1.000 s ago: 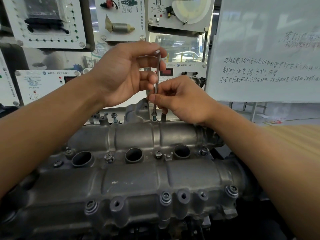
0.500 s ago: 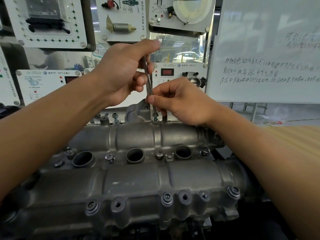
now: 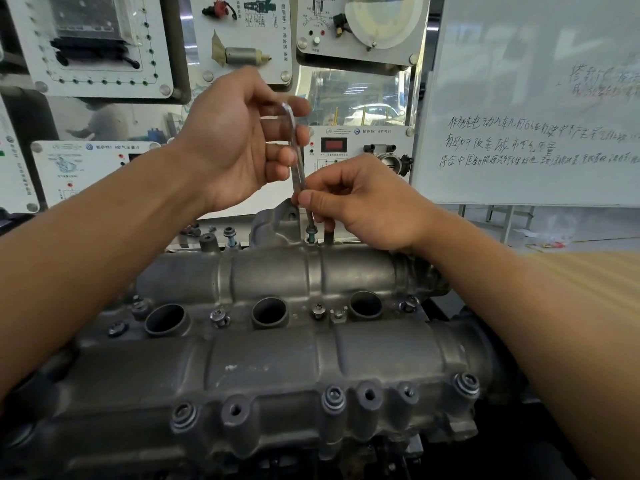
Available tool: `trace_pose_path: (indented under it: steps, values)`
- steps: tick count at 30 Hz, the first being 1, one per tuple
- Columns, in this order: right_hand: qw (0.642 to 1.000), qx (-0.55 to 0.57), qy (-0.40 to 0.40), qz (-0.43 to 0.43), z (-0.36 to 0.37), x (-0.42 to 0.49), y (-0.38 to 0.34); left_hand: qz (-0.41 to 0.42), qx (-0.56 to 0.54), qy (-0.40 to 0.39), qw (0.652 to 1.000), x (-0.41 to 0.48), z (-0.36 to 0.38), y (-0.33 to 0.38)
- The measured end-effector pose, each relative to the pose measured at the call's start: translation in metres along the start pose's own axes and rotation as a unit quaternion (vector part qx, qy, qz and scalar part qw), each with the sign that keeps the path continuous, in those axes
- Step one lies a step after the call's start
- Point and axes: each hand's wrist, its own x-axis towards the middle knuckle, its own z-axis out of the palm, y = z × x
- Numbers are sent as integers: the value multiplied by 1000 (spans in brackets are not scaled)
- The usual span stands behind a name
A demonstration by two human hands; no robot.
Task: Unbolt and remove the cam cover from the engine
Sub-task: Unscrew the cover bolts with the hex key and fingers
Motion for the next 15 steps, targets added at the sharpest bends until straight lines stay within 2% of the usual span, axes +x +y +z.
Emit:
trace_pose_path:
  steps: [4,9,12,15]
  values:
    - [1000,16,10,11,-1,-1,2,17,-9,-84,996,-1,0,0]
    - [999,18,18,19,-1,-1,2,29,9,-128,991,-2,0,-1]
    - [999,15,23,20,-1,-1,2,47,34,-127,990,-3,2,-3]
    - [1000,18,19,15,0,0,3,66,72,-77,992,-4,6,-4]
